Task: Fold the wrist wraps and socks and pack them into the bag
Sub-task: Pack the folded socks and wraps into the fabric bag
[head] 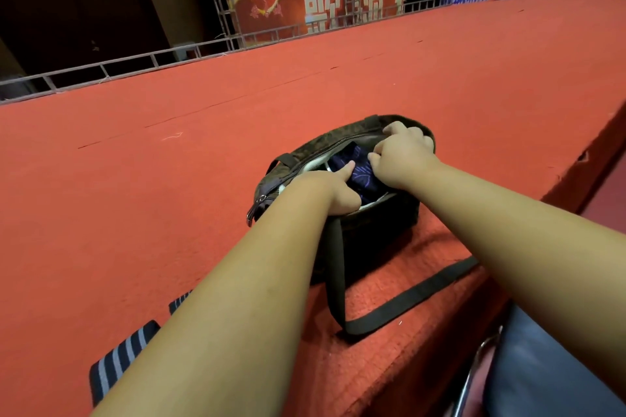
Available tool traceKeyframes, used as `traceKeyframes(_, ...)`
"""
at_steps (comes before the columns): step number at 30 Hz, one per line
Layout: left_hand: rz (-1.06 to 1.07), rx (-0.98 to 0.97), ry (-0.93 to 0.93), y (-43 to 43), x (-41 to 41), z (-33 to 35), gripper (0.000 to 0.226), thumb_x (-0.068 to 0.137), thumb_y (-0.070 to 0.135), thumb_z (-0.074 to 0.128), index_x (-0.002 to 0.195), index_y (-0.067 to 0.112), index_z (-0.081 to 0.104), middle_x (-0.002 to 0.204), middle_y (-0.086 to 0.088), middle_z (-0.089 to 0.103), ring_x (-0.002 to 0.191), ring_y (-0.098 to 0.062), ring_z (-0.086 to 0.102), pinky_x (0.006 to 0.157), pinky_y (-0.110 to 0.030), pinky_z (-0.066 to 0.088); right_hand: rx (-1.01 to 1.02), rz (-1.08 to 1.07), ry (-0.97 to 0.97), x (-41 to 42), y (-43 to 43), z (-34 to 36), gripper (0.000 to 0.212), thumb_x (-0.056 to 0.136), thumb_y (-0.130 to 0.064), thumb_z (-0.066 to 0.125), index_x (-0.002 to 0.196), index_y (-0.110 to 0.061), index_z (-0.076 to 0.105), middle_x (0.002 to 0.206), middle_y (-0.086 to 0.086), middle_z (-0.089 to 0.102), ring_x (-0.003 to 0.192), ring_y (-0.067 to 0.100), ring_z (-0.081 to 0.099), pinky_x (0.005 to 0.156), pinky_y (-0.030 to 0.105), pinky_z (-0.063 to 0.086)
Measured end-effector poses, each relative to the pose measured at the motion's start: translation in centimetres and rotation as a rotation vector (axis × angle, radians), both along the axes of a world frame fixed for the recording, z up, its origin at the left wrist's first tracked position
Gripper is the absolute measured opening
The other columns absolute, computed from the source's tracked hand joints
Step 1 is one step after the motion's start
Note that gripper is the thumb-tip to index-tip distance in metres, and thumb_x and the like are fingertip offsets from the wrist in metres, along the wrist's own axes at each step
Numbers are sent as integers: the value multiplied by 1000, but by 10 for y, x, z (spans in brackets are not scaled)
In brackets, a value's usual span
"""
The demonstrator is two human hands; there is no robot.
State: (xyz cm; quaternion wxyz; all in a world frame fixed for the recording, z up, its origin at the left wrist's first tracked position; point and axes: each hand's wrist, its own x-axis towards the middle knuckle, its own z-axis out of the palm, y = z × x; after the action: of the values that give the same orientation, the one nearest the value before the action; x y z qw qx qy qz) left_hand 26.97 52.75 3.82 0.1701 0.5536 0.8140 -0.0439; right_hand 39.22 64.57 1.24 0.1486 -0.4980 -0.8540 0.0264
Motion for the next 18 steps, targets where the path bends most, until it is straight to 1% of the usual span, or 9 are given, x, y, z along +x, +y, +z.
traceKeyframes(1, 8, 2, 4, 0, 1, 1, 88, 93, 37, 43, 163, 57, -6, 155, -12, 51, 113, -30, 61, 106, -44, 49, 29, 27, -23, 0, -2, 2, 35, 105, -45, 49, 123, -36, 77, 167, 1, 31, 144, 36, 33, 119, 49, 27)
traceKeyframes(2, 20, 1, 7, 0, 3, 2, 87, 93, 36, 42, 164, 56, -4, 162, -11, 45, 125, -32, 58, 111, -45, 46, 59, 53, -70, 0, -4, 4, 35, 104, -42, 48, 126, -39, 75, 174, 4, 19, 148, 37, 29, 121, 50, 24)
traceKeyframes(4, 64, -28, 4, 1, 4, 5, 82, 97, 37, 41, 165, 53, -1, 176, -7, 20, 154, -34, 33, 124, -49, 30, 84, 94, -154, 0, -7, 9, 42, 100, -33, 49, 137, -43, 67, 178, 5, -6, 152, 39, 24, 125, 53, 21)
traceKeyframes(6, 99, -63, -20, 2, 5, 9, 78, 100, 40, 43, 165, 55, 2, 178, -4, 6, 162, -35, 15, 127, -52, 22, 36, 99, -194, 0, -9, 13, 57, 97, -27, 48, 152, -44, 52, 177, 3, -18, 157, 40, 18, 126, 54, 18)
traceKeyframes(7, 106, -70, -37, 1, 5, 11, 78, 100, 41, 43, 164, 55, 3, 178, -4, 4, 162, -36, 14, 127, -53, 23, -1, 88, -209, 1, -8, 14, 60, 97, -27, 48, 155, -43, 49, 177, 2, -18, 159, 41, 14, 127, 54, 15)
traceKeyframes(10, 98, -51, -92, -1, 5, 11, 80, 98, 35, 44, 165, 54, 3, 178, -6, 9, 159, -37, 22, 125, -48, 29, -53, 72, -221, 4, -4, 8, 45, 103, -33, 44, 143, -29, 64, 179, 4, -2, 162, 40, 11, 130, 55, 11)
traceKeyframes(13, 98, 2, -157, -9, 5, 7, 88, 88, 33, 44, 163, 59, 6, 168, -8, 36, 140, -36, 46, 114, -45, 43, -53, 70, -177, 12, -3, 1, 43, 106, -42, 45, 133, -24, 73, 174, 2, 25, 157, 37, 22, 129, 50, 17)
traceKeyframes(16, 69, 109, -148, -17, 5, 3, 92, 81, 32, 43, 163, 57, 10, 147, -5, 58, 116, -30, 60, 89, -37, 51, -42, 63, -182, 15, -6, 1, 42, 106, -45, 49, 128, -22, 76, 168, -1, 36, 152, 36, 29, 126, 47, 22)
traceKeyframes(18, 47, 181, -121, -23, 7, -1, 85, 86, 33, 45, 164, 51, 16, 138, -3, 64, 111, -29, 61, 77, -35, 46, -40, 53, -198, 14, -8, 1, 42, 106, -47, 50, 128, -23, 76, 165, 0, 39, 151, 37, 30, 125, 47, 23)
